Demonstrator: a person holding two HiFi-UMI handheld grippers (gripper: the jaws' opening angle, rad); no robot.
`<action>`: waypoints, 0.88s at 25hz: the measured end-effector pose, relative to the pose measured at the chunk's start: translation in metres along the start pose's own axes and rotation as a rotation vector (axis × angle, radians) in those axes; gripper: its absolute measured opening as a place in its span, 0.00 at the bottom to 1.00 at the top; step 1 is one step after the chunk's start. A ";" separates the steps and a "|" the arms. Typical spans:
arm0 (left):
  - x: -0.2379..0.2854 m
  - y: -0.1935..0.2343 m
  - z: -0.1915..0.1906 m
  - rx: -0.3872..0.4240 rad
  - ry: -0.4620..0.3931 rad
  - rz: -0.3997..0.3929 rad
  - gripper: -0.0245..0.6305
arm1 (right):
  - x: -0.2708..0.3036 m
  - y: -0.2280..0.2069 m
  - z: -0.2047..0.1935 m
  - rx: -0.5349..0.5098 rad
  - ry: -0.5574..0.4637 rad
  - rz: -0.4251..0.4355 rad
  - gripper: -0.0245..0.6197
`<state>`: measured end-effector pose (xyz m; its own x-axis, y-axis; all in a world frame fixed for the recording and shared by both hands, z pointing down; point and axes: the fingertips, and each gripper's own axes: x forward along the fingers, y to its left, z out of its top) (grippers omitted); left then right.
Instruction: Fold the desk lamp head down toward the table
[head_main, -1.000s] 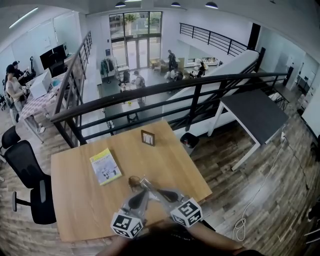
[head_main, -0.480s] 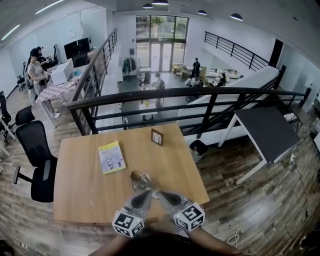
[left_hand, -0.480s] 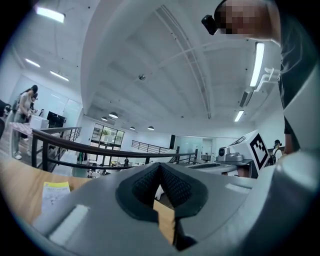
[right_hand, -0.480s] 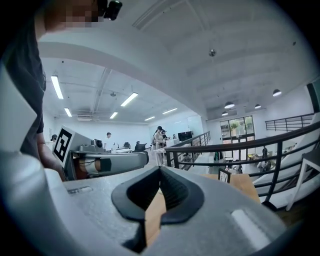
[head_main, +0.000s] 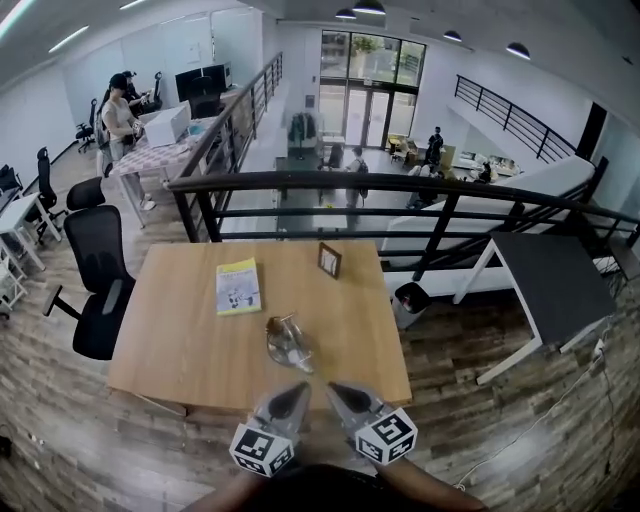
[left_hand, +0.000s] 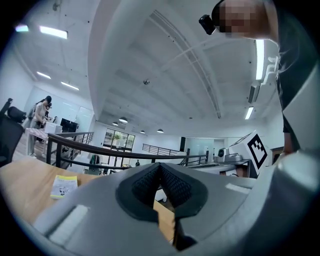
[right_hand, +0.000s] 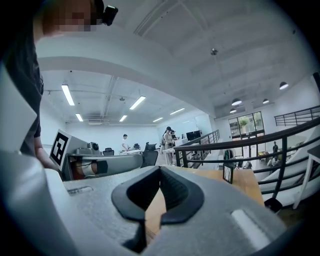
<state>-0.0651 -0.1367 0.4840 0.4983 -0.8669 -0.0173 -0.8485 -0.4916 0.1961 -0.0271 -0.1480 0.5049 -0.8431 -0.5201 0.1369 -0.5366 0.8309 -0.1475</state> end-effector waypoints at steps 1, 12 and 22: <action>-0.006 -0.008 -0.002 0.000 -0.008 0.013 0.04 | -0.007 0.006 -0.003 -0.002 0.004 0.014 0.04; -0.093 -0.072 -0.023 0.011 -0.022 0.142 0.04 | -0.069 0.076 -0.027 -0.008 0.015 0.118 0.04; -0.156 -0.090 -0.025 0.014 -0.033 0.130 0.04 | -0.094 0.138 -0.036 -0.017 -0.020 0.069 0.04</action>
<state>-0.0626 0.0448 0.4932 0.3779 -0.9255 -0.0248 -0.9081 -0.3757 0.1848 -0.0207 0.0222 0.5068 -0.8789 -0.4647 0.1077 -0.4762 0.8683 -0.1389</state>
